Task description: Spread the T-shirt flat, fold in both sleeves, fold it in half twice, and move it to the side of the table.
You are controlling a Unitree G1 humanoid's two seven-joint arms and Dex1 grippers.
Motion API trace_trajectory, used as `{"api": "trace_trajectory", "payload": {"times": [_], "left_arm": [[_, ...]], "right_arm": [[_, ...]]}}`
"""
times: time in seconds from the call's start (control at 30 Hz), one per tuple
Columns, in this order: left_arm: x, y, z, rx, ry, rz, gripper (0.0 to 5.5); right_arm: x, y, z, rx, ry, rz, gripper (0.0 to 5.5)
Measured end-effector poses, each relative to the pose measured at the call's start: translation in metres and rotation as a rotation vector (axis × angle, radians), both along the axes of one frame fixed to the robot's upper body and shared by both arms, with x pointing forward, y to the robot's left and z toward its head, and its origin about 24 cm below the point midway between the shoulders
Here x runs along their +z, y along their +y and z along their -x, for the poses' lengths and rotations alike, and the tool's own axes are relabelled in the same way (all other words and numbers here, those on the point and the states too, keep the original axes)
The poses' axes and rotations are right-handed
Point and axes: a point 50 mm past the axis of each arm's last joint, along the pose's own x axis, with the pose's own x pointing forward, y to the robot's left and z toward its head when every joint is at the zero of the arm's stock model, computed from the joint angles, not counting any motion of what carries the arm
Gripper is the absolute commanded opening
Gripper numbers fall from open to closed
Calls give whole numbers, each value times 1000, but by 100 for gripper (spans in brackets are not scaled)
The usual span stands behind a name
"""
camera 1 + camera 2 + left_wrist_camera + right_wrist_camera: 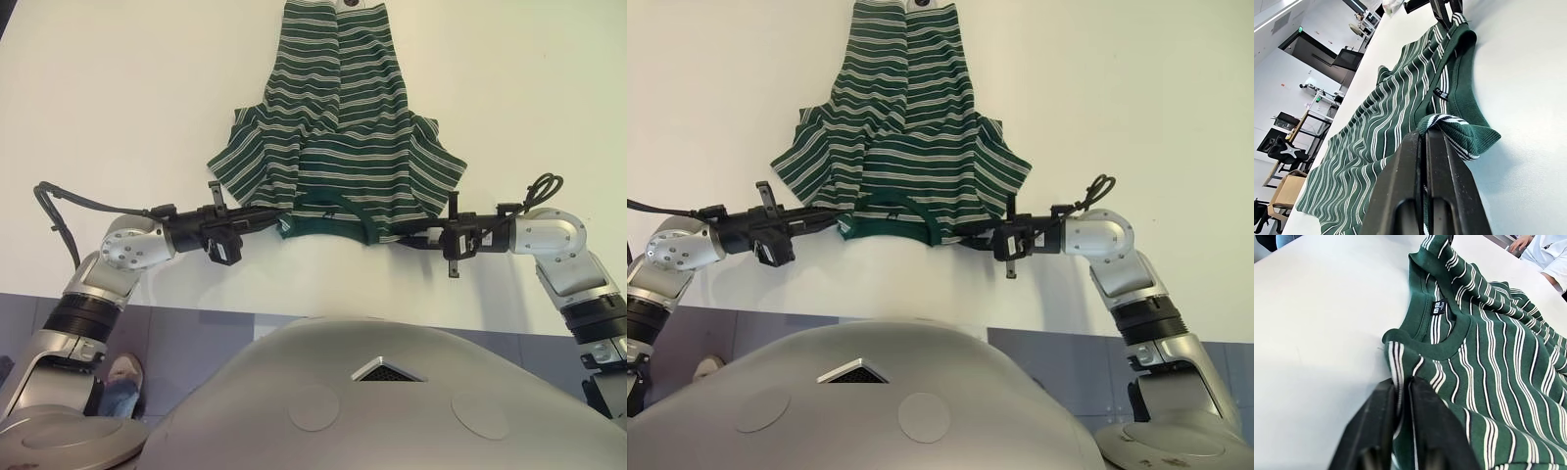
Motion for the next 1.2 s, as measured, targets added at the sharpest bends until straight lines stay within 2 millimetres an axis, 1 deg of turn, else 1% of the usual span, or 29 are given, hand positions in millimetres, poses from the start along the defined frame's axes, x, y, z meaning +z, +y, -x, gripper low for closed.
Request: {"api": "trace_trajectory", "payload": {"times": [0.07, 0.1, 0.13, 0.37, 0.43, 0.57, 0.63, 0.7, 0.73, 0.8, 0.97, 1.0, 1.07, 1.1, 1.13, 1.17, 1.2], "left_arm": [[1, -1, -1, 1, -3, 5, 67], [1, -1, -2, 2, -4, 9, 87], [0, -2, -2, 6, -3, 16, 98], [-1, -2, -8, 58, -46, 27, 225], [-1, -2, -8, 59, -47, 26, 249], [-1, -1, -6, 56, -44, 22, 255], [12, 3, 0, 42, -38, 103, 255], [28, 9, 6, 13, -39, 175, 255], [30, 11, 8, 4, -33, 185, 255], [34, 13, 10, -6, -27, 220, 255], [56, 20, 10, 11, 2, 439, 255], [60, 24, 6, 44, 3, 477, 255], [65, 28, -10, 138, -17, 546, 255], [62, 31, -26, 234, -40, 569, 255], [58, 33, -38, 309, -54, 551, 255], [55, 33, -43, 345, -68, 529, 255], [46, 34, -54, 424, -81, 466, 255]], "right_arm": [[0, 0, -1, -8, -4, 0, 148], [0, 0, -1, -12, -5, -1, 171], [0, 0, -2, -18, -10, -5, 174], [1, 5, -6, -25, -50, -7, 174], [1, 5, -5, -22, -53, -7, 174], [1, 6, -3, -14, -56, -14, 174], [7, 5, 5, 5, -46, -71, 174], [20, 4, 15, 42, -47, -144, 174], [25, 3, 18, 52, -41, -165, 174], [32, 0, 18, 49, -43, -212, 174], [45, -13, 13, -1, -27, -306, 174], [47, -15, 8, -28, -38, -315, 174], [54, -16, -8, -126, -101, -366, 174], [57, -17, -22, -217, -151, -404, 174], [59, -18, -32, -278, -190, -412, 174], [59, -18, -36, -307, -208, -407, 174], [55, -19, -43, -352, -227, -377, 174]]}}
